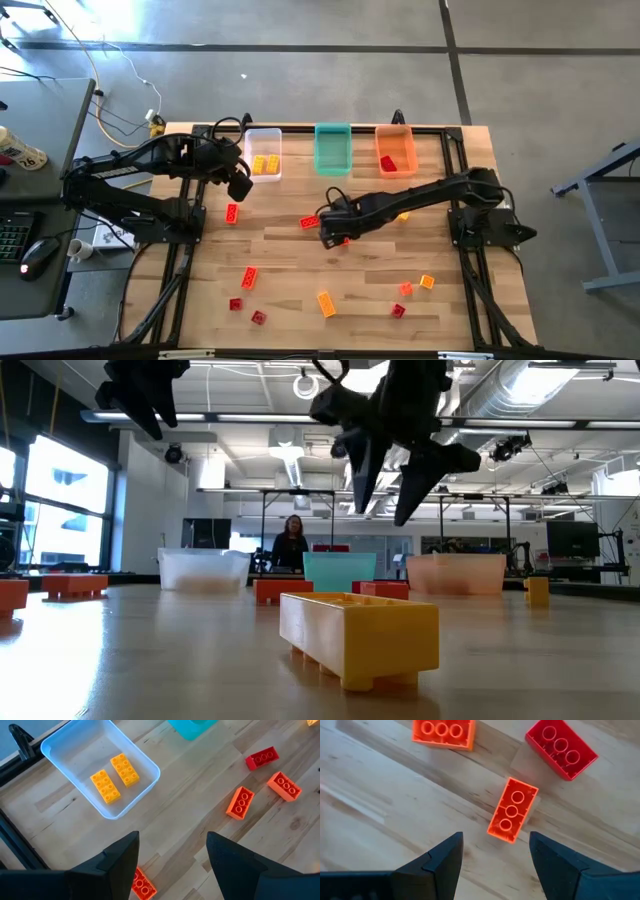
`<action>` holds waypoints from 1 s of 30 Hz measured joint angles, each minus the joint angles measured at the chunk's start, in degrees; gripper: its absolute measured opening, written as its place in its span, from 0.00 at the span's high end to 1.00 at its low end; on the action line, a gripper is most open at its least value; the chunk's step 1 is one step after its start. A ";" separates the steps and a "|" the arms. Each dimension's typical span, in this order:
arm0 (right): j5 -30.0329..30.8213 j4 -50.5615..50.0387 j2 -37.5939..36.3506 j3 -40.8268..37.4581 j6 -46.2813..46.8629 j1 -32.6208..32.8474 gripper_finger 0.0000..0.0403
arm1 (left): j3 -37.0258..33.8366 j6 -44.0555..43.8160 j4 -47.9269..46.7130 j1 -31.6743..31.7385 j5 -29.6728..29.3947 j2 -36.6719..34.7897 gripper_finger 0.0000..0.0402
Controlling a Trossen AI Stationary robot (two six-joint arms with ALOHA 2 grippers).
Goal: Sort & place blocks by color
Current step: Put the orange game piece into the blue bin
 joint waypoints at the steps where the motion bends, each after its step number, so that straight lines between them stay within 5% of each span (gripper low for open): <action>1: 0.00 0.03 0.43 0.00 0.04 0.00 0.47 | 0.00 0.00 -0.01 0.00 0.00 -0.01 0.45; 30: 0.98 2.03 11.64 -0.07 2.64 -0.13 0.47 | 0.00 0.02 0.24 0.00 0.00 -0.02 0.46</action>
